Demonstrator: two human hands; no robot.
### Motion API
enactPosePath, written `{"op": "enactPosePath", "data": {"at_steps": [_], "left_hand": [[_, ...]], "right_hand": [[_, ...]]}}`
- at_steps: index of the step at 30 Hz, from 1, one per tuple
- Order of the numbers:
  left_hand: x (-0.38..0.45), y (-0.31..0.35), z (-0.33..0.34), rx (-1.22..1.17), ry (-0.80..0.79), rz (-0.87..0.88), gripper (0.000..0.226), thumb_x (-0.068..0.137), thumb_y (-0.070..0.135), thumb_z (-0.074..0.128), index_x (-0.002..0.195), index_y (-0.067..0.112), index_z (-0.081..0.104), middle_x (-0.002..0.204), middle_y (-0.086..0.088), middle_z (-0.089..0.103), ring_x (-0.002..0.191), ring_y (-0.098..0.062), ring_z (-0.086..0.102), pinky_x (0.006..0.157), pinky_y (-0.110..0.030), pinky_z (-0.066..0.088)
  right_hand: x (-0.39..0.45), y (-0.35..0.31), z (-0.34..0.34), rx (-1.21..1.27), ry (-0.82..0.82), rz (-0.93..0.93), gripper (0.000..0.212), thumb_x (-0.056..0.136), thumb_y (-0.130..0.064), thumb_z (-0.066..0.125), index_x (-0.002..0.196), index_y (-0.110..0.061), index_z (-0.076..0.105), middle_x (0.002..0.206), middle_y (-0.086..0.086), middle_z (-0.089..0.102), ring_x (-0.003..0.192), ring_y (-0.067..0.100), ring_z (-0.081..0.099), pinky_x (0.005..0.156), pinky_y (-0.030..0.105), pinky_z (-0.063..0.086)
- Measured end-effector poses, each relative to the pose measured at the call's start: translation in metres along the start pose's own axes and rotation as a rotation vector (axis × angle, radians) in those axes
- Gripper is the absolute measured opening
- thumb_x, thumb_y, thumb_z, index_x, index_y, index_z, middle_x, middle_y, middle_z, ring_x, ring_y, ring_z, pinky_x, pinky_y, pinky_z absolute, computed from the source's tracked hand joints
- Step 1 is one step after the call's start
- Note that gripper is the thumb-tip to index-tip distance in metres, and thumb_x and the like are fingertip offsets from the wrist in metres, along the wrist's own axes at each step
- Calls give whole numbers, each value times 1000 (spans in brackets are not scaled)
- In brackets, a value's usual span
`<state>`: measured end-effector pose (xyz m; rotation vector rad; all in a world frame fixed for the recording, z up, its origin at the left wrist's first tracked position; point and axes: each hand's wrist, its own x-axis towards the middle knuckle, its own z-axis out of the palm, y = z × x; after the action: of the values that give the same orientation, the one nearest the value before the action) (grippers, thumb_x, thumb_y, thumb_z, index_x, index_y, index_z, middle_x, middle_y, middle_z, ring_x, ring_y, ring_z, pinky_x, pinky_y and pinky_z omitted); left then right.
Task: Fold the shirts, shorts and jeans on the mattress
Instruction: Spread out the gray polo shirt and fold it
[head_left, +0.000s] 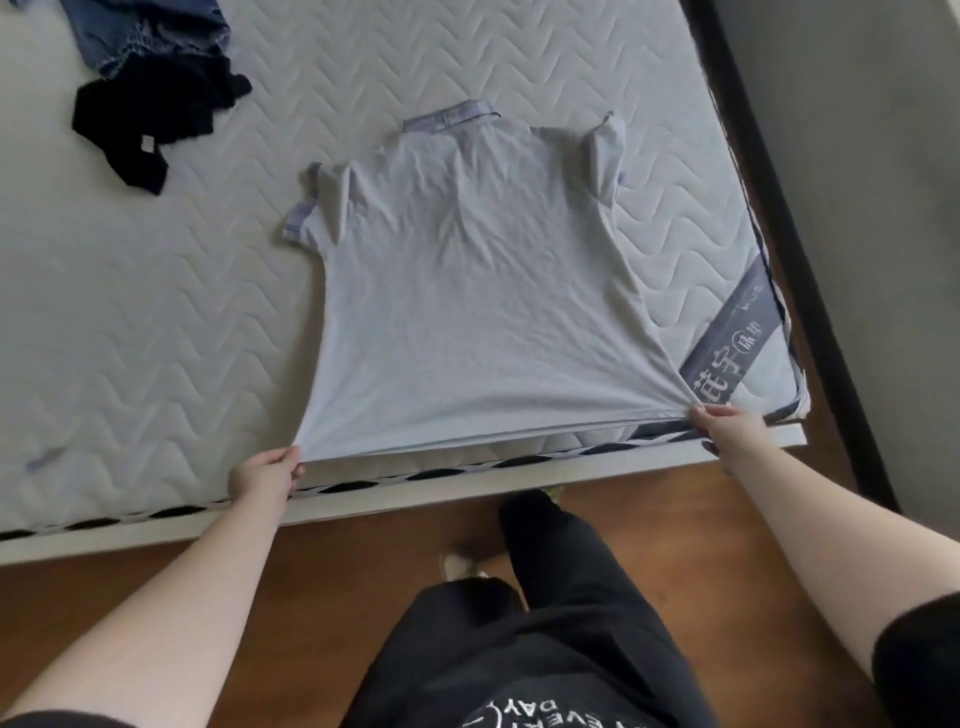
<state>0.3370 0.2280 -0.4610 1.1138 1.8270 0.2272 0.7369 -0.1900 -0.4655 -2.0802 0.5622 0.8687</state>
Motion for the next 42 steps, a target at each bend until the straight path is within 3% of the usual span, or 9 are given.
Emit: {"op": "enactPosePath", "data": {"at_steps": [2,13,17,20,22,25,31,36,42], "left_hand": [[6,-17,7,15,4,-19,27,92,13,68,115,-1,67,56,1,61,39,-5,51,39,-12,43],[22,-69,40,70,-41,-139,27,97,5,58,123,1,62,79,-7,62,68,-11,57,68,-25,51],[0,-62,32,158,-84,-87,25,98,6,55,121,1,63,97,-14,63,69,-15,58,67,-26,55],[-30,-43,24,242,-149,15,26,98,12,55,120,1,65,94,-14,65,76,-23,61,79,-40,55],[-51,-27,19,363,-199,116,26,99,20,53,117,8,66,94,-10,68,86,-26,66,82,-42,57],[-81,-1,12,602,-276,325,22,98,25,52,113,20,66,101,0,67,82,-21,61,60,-27,49],[-127,34,-1,814,-385,599,29,99,29,45,120,20,62,116,-5,65,99,-24,60,80,-30,48],[-142,48,-18,888,-426,779,33,100,32,43,129,21,55,129,-2,57,101,-21,58,77,-28,42],[-136,67,-37,908,-405,882,46,101,29,41,145,20,43,147,-3,45,129,-24,48,101,-37,44]], "right_hand": [[8,13,3,-24,17,9,30,91,-26,70,118,-11,68,96,10,64,87,22,56,74,34,46],[36,46,30,-223,117,26,26,94,-20,64,119,-14,68,98,12,65,89,26,59,58,29,44],[9,35,37,-341,156,37,39,95,-5,51,133,-7,57,128,17,60,116,35,58,83,32,46],[-28,23,48,-361,83,-45,41,92,-10,53,133,-11,57,125,19,62,108,36,59,91,38,47],[-57,14,55,-400,-5,-111,38,92,-15,54,129,-13,60,117,15,67,96,32,61,85,36,47],[-100,-4,65,-438,-136,-211,35,95,-21,54,128,-12,61,103,8,67,79,25,57,71,30,43],[-170,-30,79,-559,-224,-402,31,97,-23,53,126,-14,60,77,-7,59,57,10,51,43,10,35],[-208,-45,91,-632,-264,-546,42,98,-28,53,139,-17,50,128,4,61,100,21,61,81,32,49],[-224,-65,107,-794,-260,-717,53,99,-31,53,149,-19,37,146,8,48,127,26,51,99,33,40]]}}
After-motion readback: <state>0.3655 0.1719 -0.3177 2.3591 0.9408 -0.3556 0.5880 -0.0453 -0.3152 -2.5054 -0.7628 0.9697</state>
